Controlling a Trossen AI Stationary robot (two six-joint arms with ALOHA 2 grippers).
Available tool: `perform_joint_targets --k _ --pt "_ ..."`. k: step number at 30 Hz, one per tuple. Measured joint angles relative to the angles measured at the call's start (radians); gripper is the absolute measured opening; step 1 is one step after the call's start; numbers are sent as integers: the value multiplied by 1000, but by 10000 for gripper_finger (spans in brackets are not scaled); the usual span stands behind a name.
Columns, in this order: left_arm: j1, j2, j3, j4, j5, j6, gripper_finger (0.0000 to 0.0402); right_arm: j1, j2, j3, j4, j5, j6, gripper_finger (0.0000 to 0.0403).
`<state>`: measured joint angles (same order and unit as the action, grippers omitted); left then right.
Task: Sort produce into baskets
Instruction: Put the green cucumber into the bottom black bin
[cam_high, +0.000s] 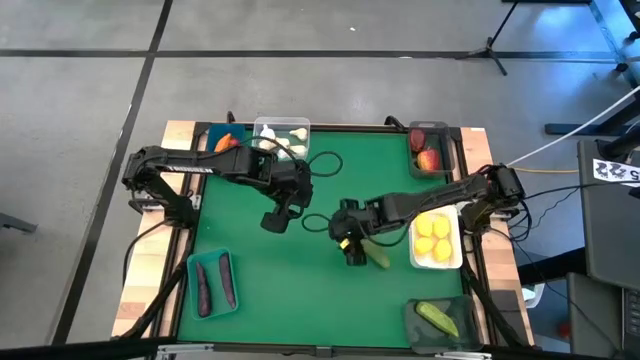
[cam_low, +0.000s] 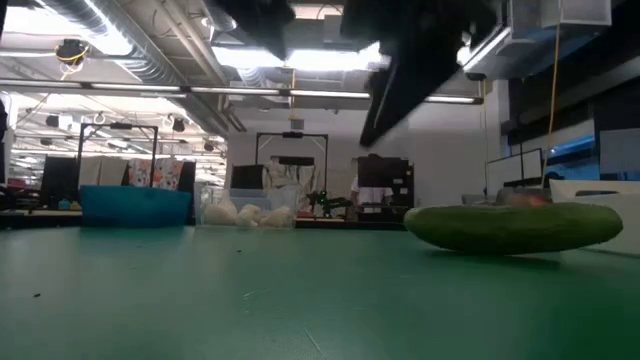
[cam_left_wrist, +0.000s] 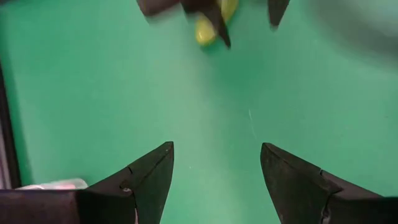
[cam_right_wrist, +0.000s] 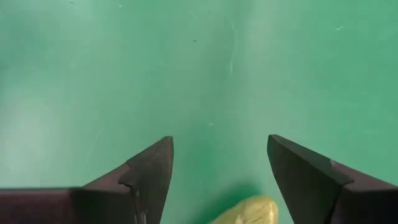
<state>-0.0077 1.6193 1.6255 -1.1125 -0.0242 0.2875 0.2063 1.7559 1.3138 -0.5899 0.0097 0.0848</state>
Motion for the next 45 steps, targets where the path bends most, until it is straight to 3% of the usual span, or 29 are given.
perform_joint_targets --k 4,8,10,13,17,20,28,33,45 --pt "16 -34 -129 111 0 -21 237 13 -21 109 -317 25 28 259" --pt "18 -47 -306 409 0 32 237 71 -69 170 -598 35 130 259" --pt "18 -39 -380 556 0 58 237 111 -109 178 -656 43 194 259" --pt "17 -14 -454 728 1 39 237 171 -156 178 -691 153 358 259" --pt "9 5 -477 756 1 -59 237 195 -147 172 -679 308 705 259" --pt "-5 3 -477 745 1 -95 237 199 -113 126 -570 327 798 259" --pt "-53 4 -477 707 1 -125 237 170 -7 -25 -476 278 863 259" --pt "-74 4 -477 696 0 -132 237 117 -10 -122 -367 177 856 259" --pt "-85 4 -477 674 -3 -142 237 73 -14 -185 -147 62 794 259"
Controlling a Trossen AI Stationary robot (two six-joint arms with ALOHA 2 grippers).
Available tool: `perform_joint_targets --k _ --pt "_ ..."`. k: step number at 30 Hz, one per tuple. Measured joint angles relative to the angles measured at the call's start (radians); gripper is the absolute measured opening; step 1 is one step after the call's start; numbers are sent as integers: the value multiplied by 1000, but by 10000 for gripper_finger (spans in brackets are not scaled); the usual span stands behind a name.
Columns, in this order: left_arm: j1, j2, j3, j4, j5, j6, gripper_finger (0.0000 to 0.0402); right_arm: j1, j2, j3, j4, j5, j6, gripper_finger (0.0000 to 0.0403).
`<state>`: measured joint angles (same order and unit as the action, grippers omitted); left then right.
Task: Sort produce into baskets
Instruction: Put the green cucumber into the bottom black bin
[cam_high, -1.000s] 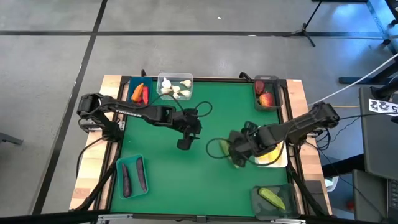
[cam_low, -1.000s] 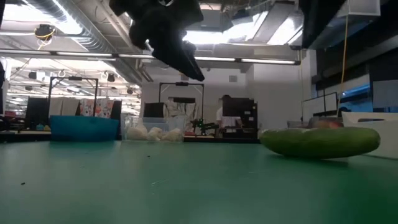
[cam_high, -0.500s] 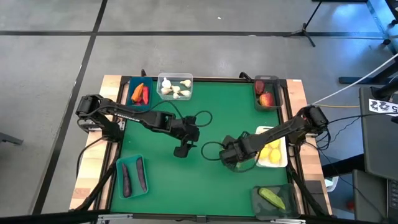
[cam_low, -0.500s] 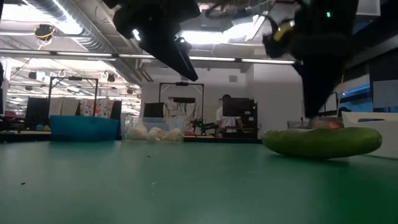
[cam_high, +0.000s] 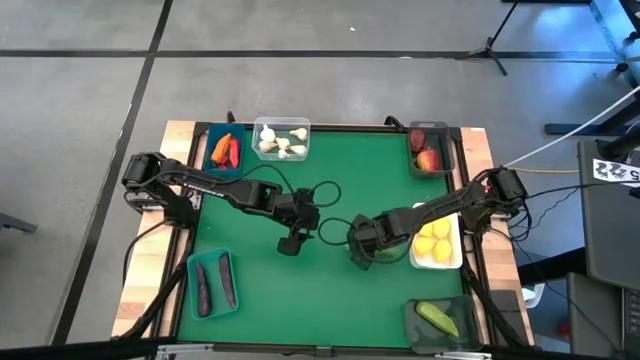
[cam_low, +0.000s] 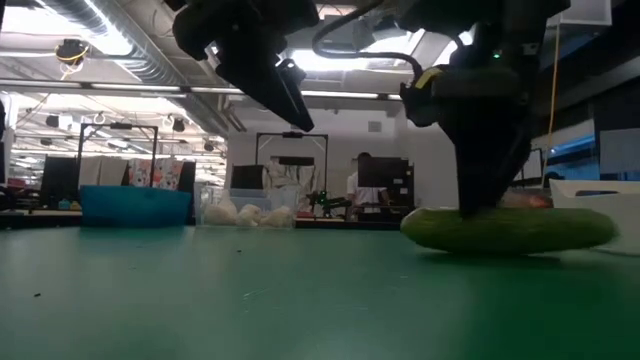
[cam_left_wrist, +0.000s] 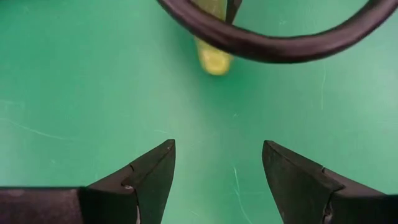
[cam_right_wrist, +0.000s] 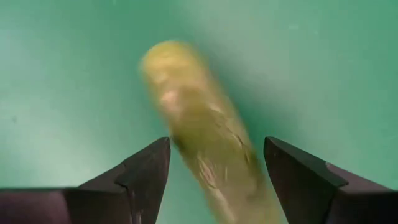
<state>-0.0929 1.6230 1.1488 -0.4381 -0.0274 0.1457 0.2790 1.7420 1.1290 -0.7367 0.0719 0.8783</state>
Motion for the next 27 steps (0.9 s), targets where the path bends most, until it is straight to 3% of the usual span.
perform_joint_targets --k 4,15,24,27 --pt "0 0 0 0 0 -2 237 1 0 -19 -11 5 -11 259" --pt "0 0 0 0 0 -14 237 2 0 -47 -23 -6 -233 256" --pt "0 0 0 0 0 -19 237 2 18 -45 -17 7 -232 144" --pt "0 0 0 -6 0 -20 237 2 14 -45 -13 19 -227 138"
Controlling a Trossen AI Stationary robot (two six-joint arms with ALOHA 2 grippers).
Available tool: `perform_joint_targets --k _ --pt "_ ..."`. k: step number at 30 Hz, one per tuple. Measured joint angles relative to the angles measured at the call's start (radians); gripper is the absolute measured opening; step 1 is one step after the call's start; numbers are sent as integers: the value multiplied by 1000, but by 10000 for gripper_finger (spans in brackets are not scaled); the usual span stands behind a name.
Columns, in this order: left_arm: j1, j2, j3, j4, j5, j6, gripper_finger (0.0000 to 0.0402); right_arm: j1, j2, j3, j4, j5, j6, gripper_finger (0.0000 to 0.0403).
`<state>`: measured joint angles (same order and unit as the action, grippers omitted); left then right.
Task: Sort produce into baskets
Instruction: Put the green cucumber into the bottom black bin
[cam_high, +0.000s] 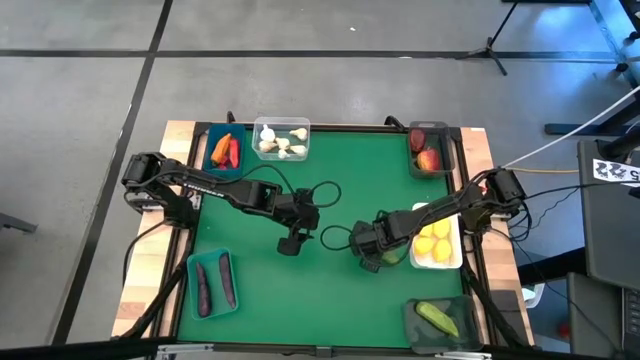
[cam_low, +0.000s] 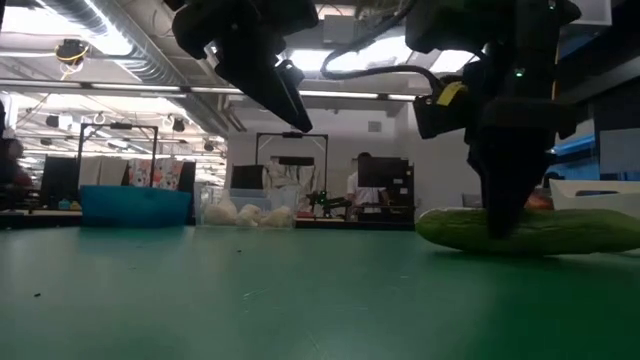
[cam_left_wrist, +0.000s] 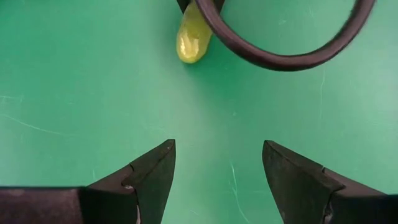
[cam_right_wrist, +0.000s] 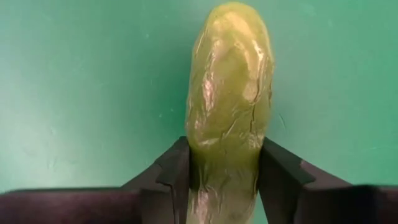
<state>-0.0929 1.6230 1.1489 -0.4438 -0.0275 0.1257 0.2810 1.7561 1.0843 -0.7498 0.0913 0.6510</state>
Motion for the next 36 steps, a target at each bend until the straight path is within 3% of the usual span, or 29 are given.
perform_joint_targets --k 9,16,24,32,36 --pt "0 0 0 -24 0 -24 237 22 -31 140 -83 25 -24 148" --pt "0 0 1 -39 0 -25 237 154 -94 296 -289 33 65 151" --pt "0 0 1 -35 0 -23 237 398 -133 397 -455 60 423 153" --pt "0 0 1 -26 0 -23 237 681 -132 393 -502 50 881 154" --pt "0 0 1 3 0 -23 237 790 -132 393 -523 98 1087 154"
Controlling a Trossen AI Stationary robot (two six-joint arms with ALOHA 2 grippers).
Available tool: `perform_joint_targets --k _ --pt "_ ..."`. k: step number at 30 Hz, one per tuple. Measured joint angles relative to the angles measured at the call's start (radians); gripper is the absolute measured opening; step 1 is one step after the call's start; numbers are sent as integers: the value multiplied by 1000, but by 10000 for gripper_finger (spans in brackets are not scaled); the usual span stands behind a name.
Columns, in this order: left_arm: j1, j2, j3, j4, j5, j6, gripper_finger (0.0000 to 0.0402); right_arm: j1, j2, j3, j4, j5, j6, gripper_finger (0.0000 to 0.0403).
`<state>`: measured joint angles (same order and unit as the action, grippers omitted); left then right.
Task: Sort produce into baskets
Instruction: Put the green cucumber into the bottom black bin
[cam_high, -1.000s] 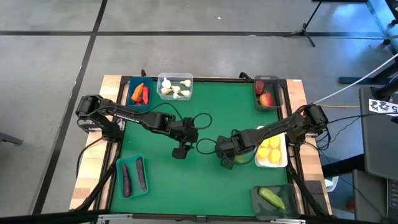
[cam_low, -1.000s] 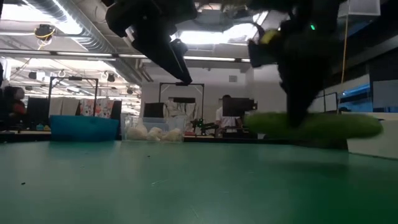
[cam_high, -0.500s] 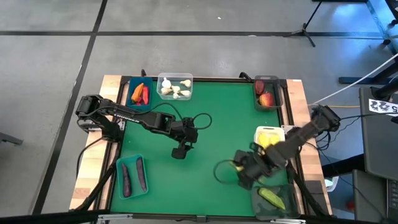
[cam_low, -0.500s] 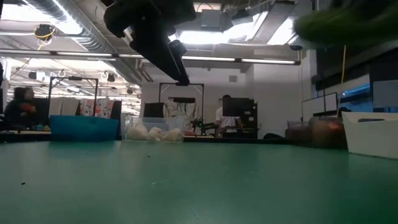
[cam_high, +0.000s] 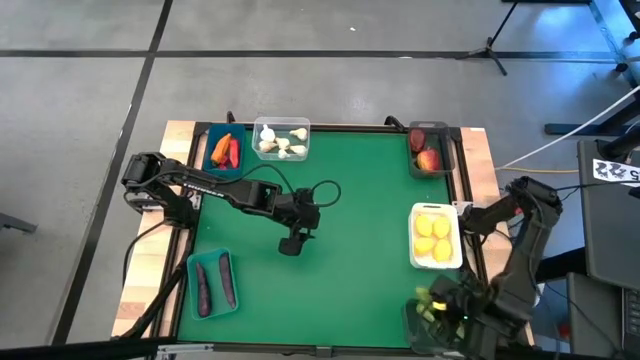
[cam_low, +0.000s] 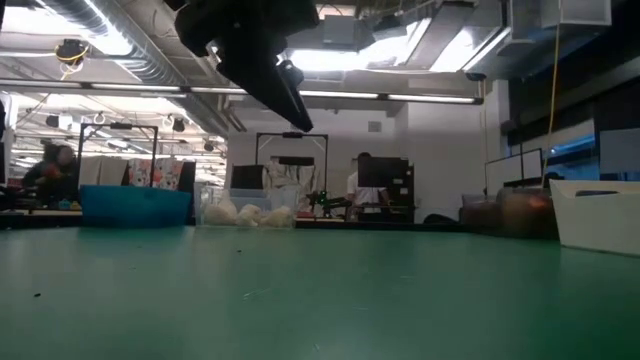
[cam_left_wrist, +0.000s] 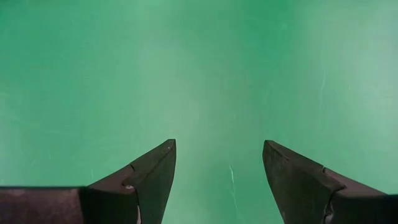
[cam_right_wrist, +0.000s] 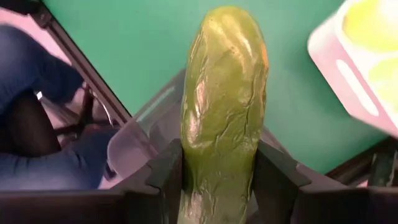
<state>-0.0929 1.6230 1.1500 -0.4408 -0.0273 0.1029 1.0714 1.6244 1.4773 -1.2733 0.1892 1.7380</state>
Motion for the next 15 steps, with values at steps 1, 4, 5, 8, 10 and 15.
perform_joint_targets --k 1,4,5,8,10,15 --pt "0 0 0 10 0 1 237 19 0 0 -9 14 37 154" --pt "0 0 0 41 0 5 237 46 13 0 -31 17 87 154" --pt "0 0 0 48 0 8 237 50 24 0 -32 8 84 154" --pt "0 0 0 59 0 19 237 54 66 0 -43 -61 24 154" --pt "0 0 0 65 0 22 237 54 95 0 -59 -128 -9 154" --pt "0 0 0 60 0 27 237 55 141 -1 -42 -152 -129 154"
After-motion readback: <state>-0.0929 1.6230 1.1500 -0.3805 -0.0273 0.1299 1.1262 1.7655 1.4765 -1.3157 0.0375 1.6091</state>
